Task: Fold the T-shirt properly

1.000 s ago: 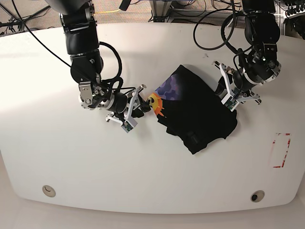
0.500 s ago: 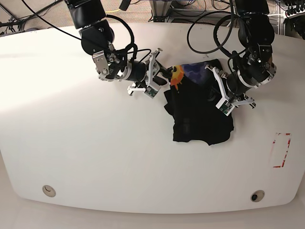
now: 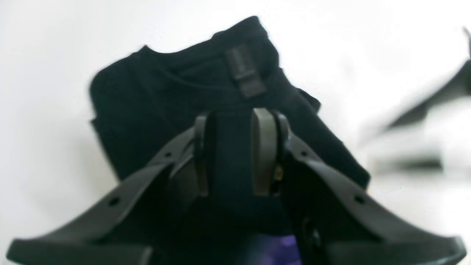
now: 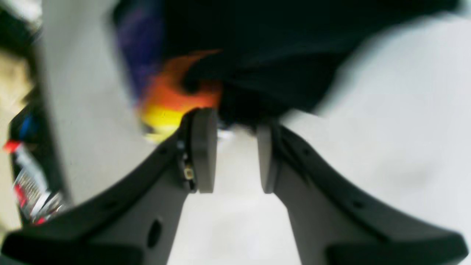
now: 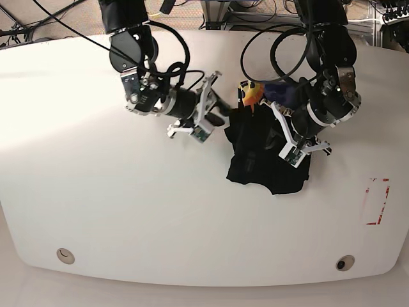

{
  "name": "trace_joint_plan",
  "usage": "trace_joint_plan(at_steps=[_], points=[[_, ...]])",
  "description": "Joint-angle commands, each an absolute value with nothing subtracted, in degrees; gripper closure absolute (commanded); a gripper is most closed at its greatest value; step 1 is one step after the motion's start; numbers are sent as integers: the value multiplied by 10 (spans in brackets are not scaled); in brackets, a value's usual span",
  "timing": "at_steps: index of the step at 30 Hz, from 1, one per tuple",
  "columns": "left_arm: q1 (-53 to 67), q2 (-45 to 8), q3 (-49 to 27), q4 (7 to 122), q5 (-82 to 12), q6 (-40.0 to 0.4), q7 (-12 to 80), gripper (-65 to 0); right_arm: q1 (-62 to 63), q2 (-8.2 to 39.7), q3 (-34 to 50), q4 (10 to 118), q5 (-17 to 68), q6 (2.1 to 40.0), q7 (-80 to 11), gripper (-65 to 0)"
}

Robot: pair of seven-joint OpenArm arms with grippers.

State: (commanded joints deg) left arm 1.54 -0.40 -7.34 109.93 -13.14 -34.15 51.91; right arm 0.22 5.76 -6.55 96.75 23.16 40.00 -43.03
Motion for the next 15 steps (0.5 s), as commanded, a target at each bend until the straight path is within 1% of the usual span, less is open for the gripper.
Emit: trace_joint_plan(at_steps=[3, 5, 7, 10, 12, 15], points=[[19, 7, -70, 1099, -131, -285, 518, -272, 7, 80, 2, 967, 285, 400, -460, -178], [19, 7, -71, 1098, -131, -260, 518, -297, 16, 89, 37, 965, 323, 400, -474, -178], [21, 7, -70, 1085, -131, -233, 509, -308, 22, 102, 75, 962, 362, 400, -489, -178], [34, 7, -70, 1056, -131, -212, 460, -310, 22, 113, 116, 956, 407, 400, -509, -178], [43, 6, -68, 1033, -131, -204, 428, -310, 22, 116, 134, 955, 422, 400, -518, -178], [48, -3, -43, 983, -131, -188, 386, -311, 18, 116, 153, 955, 426, 400, -519, -179]])
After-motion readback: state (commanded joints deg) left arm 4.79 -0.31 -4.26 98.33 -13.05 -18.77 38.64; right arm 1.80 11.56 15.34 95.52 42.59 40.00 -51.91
